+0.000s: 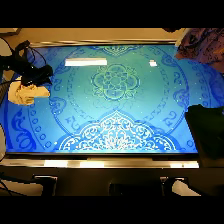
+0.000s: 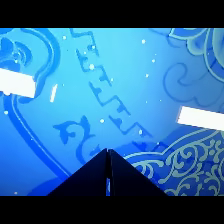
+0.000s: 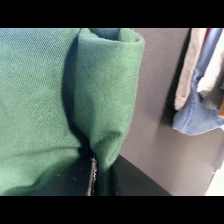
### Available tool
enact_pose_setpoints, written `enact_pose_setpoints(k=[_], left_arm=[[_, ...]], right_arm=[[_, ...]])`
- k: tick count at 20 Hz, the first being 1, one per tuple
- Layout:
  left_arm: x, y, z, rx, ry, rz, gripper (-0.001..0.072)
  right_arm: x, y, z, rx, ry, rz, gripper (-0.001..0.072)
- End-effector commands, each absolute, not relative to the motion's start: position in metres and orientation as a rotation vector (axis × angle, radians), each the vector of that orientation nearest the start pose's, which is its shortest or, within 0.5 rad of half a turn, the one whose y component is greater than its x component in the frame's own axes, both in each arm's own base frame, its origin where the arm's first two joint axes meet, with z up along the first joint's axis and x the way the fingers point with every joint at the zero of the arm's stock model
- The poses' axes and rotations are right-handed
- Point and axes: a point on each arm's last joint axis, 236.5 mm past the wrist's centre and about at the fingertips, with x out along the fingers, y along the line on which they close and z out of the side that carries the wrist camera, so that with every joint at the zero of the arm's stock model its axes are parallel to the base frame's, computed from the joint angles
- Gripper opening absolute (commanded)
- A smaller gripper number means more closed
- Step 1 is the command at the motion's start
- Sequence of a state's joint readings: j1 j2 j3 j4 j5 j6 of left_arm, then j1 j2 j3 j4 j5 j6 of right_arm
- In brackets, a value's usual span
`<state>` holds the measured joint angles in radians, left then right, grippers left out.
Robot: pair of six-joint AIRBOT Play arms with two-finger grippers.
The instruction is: Fold the clothes and pants, and hang the long-sleeved shirts on hangers.
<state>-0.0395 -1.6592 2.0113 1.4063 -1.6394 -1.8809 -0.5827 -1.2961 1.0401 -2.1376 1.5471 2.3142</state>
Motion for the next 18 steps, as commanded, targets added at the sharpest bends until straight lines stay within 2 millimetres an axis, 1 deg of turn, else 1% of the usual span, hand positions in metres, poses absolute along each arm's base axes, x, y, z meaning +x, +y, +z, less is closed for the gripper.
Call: enact_pose_setpoints(k=[1, 5, 6, 7, 8, 9, 10, 11, 12, 13, 14, 15, 16, 17, 18], left_arm=[[0.459, -0.056, 0.116, -0.336, 1.306, 0.020, 0.0016], [0.459, -0.056, 0.116, -0.336, 1.306, 0.020, 0.0016], [0.459, -0.056, 0.116, -0.336, 1.306, 0.020, 0.0016], [0.459, -0.056, 0.116, -0.336, 1.306, 0.020, 0.0016], [0.459, -0.056, 0.116, -0.336, 1.306, 0.020, 0.0016], [0.459, -0.056, 0.116, -0.336, 1.306, 0.020, 0.0017], [0.459, -0.056, 0.116, -0.336, 1.306, 0.020, 0.0017], [0.459, -0.056, 0.116, -0.336, 1.306, 0.020, 0.0017], [0.459, -0.056, 0.116, -0.336, 1.305, 0.020, 0.0017], [0.459, -0.056, 0.117, -0.336, 1.303, 0.020, 0.0016], [0.459, -0.056, 0.119, -0.336, 1.299, 0.019, 0.0016], [0.460, -0.056, 0.122, -0.337, 1.285, 0.018, 0.0016], [0.462, -0.056, 0.127, -0.320, 1.261, 0.001, 0.0015], [0.464, -0.056, 0.134, -0.289, 1.233, -0.026, 0.0015], [0.464, -0.056, 0.142, -0.260, 1.208, -0.049, 0.0015]], right_arm=[[0.141, -0.256, -0.004, 0.404, 1.517, -1.464, 0.0033], [0.144, -0.262, -0.003, 0.373, 1.500, -1.454, 0.0039], [0.143, -0.263, -0.003, 0.367, 1.501, -1.454, 0.0120], [0.143, -0.265, -0.002, 0.356, 1.500, -1.453, 0.0291], [0.145, -0.268, 0.000, 0.327, 1.510, -1.430, 0.0483], [0.152, -0.273, 0.005, 0.300, 1.506, -1.388, 0.0543], [0.167, -0.281, 0.014, 0.281, 1.462, -1.347, 0.0534], [0.188, -0.288, 0.025, 0.294, 1.390, -1.302, 0.0520], [0.220, -0.293, 0.039, 0.331, 1.286, -1.232, 0.0440], [0.259, -0.290, 0.052, 0.387, 1.175, -1.121, 0.0378], [0.308, -0.279, 0.069, 0.426, 1.053, -0.960, 0.0374], [0.355, -0.259, 0.087, 0.428, 0.950, -0.800, 0.0349], [0.395, -0.229, 0.104, 0.407, 0.874, -0.650, 0.0339], [0.423, -0.195, 0.112, 0.366, 0.844, -0.528, 0.0266], [0.443, -0.154, 0.112, 0.305, 0.850, -0.413, 0.0200]])
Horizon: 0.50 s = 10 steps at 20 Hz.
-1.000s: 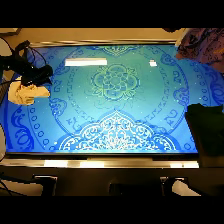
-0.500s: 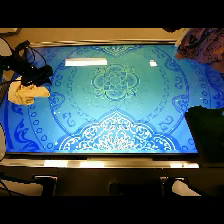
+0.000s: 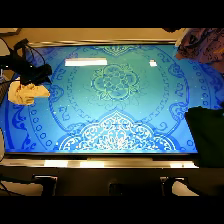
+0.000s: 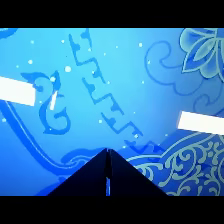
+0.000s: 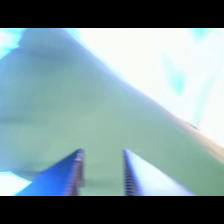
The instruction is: Fold the clothes and pants, and hang the long-sleeved shirts on hangers.
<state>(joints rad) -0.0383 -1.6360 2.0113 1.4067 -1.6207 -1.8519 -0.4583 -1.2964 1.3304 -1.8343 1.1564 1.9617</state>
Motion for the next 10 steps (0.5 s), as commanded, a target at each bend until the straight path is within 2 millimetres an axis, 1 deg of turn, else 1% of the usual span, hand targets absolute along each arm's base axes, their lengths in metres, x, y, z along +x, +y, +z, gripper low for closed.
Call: enact_pose_setpoints(k=[1, 2, 3, 4, 6, 8, 10], left_arm=[[0.463, -0.054, 0.149, -0.238, 1.183, -0.056, 0.0014], [0.460, -0.052, 0.153, -0.221, 1.163, -0.061, 0.0014], [0.455, -0.051, 0.154, -0.205, 1.148, -0.069, 0.0013], [0.447, -0.051, 0.151, -0.188, 1.137, -0.081, 0.0014], [0.425, -0.050, 0.137, -0.182, 1.120, -0.084, 0.0014], [0.403, -0.048, 0.123, -0.181, 1.108, -0.082, 0.0015], [0.384, -0.042, 0.112, -0.162, 1.123, -0.062, 0.0016]], right_arm=[[0.455, -0.115, 0.107, 0.249, 0.878, -0.322, 0.0151], [0.462, -0.074, 0.098, 0.201, 0.916, -0.236, 0.0091], [0.465, -0.031, 0.087, 0.155, 0.957, -0.152, 0.0064], [0.464, 0.009, 0.077, 0.112, 0.991, -0.075, 0.0038], [0.456, 0.075, 0.064, 0.036, 1.025, 0.053, 0.0035], [0.445, 0.120, 0.056, -0.018, 1.043, 0.142, 0.0035], [0.438, 0.146, 0.056, -0.045, 1.042, 0.196, 0.0035]])
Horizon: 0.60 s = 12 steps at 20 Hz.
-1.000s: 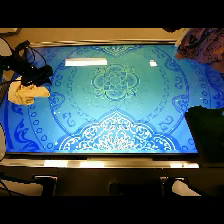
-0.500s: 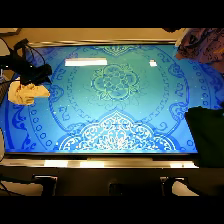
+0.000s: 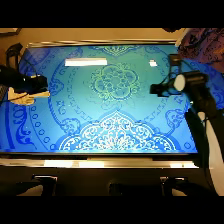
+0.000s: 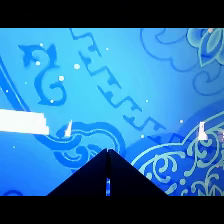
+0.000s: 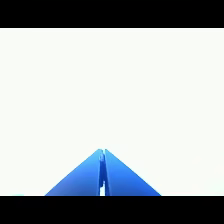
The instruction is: Fold the clothes and pants, and hang the long-sleeved shirts on hangers.
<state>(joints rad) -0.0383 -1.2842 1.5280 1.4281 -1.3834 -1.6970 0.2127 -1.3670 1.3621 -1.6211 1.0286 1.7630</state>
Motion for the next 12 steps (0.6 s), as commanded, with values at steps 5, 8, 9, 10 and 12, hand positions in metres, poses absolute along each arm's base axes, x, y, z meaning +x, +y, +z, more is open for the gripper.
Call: enact_pose_setpoints(k=[5, 8, 9, 10, 12], left_arm=[[0.3692, -0.0330, 0.1047, -0.137, 1.161, -0.033, 0.0018], [0.3692, -0.0331, 0.1047, -0.137, 1.161, -0.033, 0.0018], [0.3692, -0.0331, 0.1046, -0.137, 1.161, -0.033, 0.0018], [0.3692, -0.0331, 0.1047, -0.137, 1.160, -0.033, 0.0018], [0.3691, -0.0331, 0.1045, -0.137, 1.161, -0.033, 0.0018]], right_arm=[[0.4353, 0.1557, 0.0574, -0.068, 1.036, 0.215, 0.0035], [0.4352, 0.1559, 0.0583, -0.068, 1.033, 0.216, 0.0035], [0.4351, 0.1559, 0.0583, -0.068, 1.034, 0.216, 0.0035], [0.4351, 0.1559, 0.0583, -0.068, 1.034, 0.216, 0.0035], [0.4351, 0.1559, 0.0583, -0.068, 1.034, 0.216, 0.0035]])
